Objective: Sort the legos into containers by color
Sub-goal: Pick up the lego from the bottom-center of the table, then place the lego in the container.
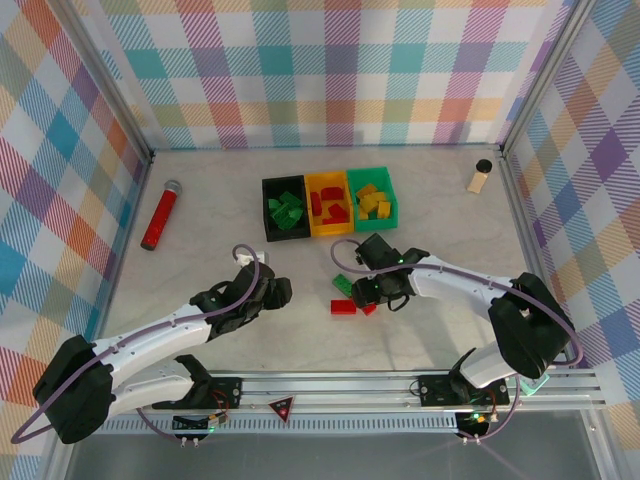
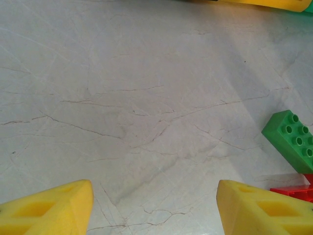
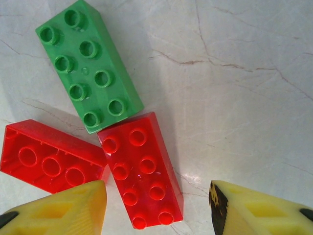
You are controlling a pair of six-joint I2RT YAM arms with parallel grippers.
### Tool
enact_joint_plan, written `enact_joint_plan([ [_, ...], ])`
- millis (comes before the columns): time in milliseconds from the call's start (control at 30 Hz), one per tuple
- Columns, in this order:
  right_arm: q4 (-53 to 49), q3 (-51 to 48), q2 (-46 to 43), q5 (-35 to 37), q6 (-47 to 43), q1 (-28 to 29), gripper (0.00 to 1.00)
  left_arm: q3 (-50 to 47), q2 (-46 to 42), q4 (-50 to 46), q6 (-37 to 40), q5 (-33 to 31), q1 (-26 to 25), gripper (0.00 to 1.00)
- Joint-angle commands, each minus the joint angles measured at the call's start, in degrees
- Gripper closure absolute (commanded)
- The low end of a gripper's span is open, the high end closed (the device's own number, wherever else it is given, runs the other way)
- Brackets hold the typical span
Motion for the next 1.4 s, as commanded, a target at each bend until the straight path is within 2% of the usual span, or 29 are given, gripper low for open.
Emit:
enact_joint_plan([
  [0,0.3,-0.8,0.6,0.3,1.0,0.5,0.42,1.0,0.6,-0.6,0.3,-0.6,-0.6,0.32],
  [267,-0.2,-0.3,5.3,1.1,1.5,2.0,0.44,1.2,1.8,0.3,0.2,0.1,-0.6,0.32],
  [333,-0.2,0.0,6.6,1.8,1.8,2.3,0.47,1.2,1.9,0.4,0.2,0.0,-0.6,0.32],
  [467,0.1,0.5,7.3,2.0,2.0,2.6,0.66,1.0,1.5,-0.1,0.2,-0.1,-0.6,0.32],
  [533,0.1,0.5,6.3,2.5,2.1,2.7,0.69,0.7,1.0,-0.6,0.2,-0.3,-0.6,0.32],
  [833,-2.1,4.5,-0.3,6.8,1.2,2.7,0.70,-0.5,-0.9,-0.9,-0.3,-0.6,-0.6,0.32],
  [1000,2.6,9.0,-1.1,6.2,2.4,2.6,0.69,-1.0,-0.3,0.9,-1.1,1.3,-0.6,0.32],
  [1267,2.3,27.0,11.7,7.3,-0.8,0.9,0.69,-1.3,-1.8,-0.3,-1.5,3.4,-0.6,0.32],
  [1367,2.0,33.4,16.3,4.6,-1.2,-1.0,0.69,-1.8,-2.3,-1.2,-1.9,4.2,-0.7,0.32],
])
